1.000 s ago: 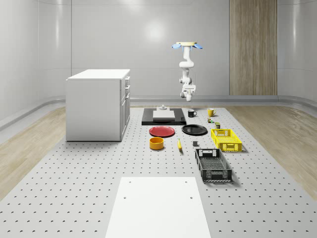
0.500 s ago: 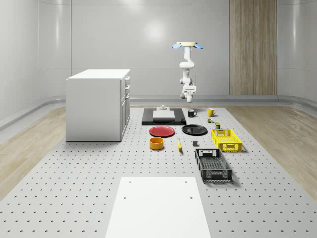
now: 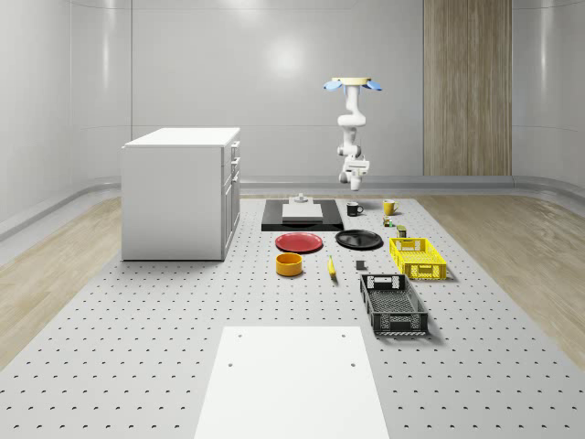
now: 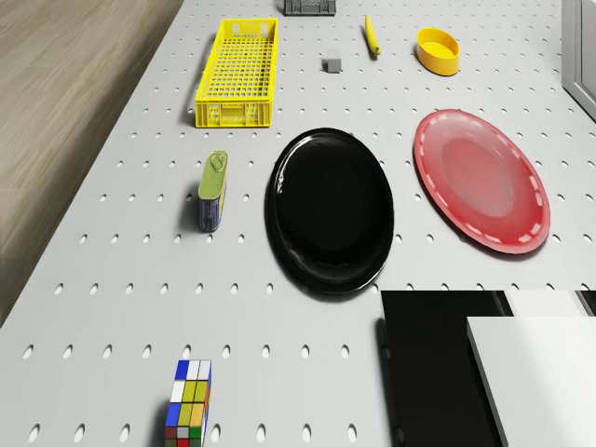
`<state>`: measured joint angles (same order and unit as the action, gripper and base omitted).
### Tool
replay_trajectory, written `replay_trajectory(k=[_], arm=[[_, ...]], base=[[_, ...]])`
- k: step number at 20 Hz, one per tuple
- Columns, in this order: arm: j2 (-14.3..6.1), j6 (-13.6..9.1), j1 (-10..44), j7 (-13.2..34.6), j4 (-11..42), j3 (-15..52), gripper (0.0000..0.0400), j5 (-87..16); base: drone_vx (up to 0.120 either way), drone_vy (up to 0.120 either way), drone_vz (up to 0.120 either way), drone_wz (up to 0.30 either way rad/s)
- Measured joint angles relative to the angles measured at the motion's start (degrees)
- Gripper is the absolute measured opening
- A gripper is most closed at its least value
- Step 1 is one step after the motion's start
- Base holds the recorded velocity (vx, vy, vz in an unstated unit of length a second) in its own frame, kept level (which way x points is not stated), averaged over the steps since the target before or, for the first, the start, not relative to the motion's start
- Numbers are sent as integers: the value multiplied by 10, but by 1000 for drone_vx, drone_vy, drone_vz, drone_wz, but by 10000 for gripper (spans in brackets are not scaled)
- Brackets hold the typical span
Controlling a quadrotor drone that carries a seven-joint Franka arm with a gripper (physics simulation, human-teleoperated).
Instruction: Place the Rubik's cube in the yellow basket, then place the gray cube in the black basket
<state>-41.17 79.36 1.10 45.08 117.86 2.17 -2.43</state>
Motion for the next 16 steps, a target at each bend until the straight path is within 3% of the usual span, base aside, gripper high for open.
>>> replay_trajectory(k=[6, 9, 12, 16], arm=[[-3, 3, 10, 6, 5, 33, 400, -46], [-5, 5, 21, 13, 12, 66, 400, -93], [-9, 9, 38, 24, 28, 120, 400, -170], [-23, 18, 77, 52, 88, 232, 400, -336]], base=[[120, 120, 0, 0], [120, 13, 0, 0], [120, 0, 0, 0], [120, 110, 0, 0]])
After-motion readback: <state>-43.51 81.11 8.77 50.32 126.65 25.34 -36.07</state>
